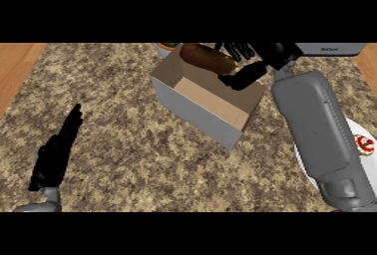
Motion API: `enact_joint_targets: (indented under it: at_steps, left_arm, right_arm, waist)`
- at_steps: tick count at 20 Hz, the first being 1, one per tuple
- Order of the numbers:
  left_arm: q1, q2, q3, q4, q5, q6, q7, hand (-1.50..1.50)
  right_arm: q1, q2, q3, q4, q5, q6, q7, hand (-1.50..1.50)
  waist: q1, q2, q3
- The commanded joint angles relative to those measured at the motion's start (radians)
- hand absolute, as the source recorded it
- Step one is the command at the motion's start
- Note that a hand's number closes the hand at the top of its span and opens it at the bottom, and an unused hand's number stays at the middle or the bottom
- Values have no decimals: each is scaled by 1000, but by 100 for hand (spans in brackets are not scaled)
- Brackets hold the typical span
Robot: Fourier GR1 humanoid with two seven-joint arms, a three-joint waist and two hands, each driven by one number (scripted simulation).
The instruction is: Pick the sweet potato from the plate and place it in the cardboard box
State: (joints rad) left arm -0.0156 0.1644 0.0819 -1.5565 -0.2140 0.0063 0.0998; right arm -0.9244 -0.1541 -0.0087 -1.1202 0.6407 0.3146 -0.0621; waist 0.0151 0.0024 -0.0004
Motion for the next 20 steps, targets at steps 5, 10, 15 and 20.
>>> enact_joint_targets:
  at_steps: [5, 10, 15, 20]
  left_arm:
    - [-23, 12, 2, -13, 3, -21, 26, 0]
    - [-5, -26, -33, -10, -41, 19, 6, 0]
    - [-61, -3, 9, 77, -6, -9, -34, 0]
    - [-71, -24, -19, 52, -39, 16, -1, 0]
  right_arm:
    - [-137, 111, 30, 370, 114, -174, -26, 150]
    - [-133, 152, 68, 492, 80, -235, 33, -150]
    - [-229, 154, 83, 674, -2, -317, -45, -150]
    - [-233, 154, -35, 700, -123, -393, -132, -150]
  waist:
    - [20, 9, 0]
    - [20, 6, 0]
    - [26, 9, 0]
    - [36, 15, 1]
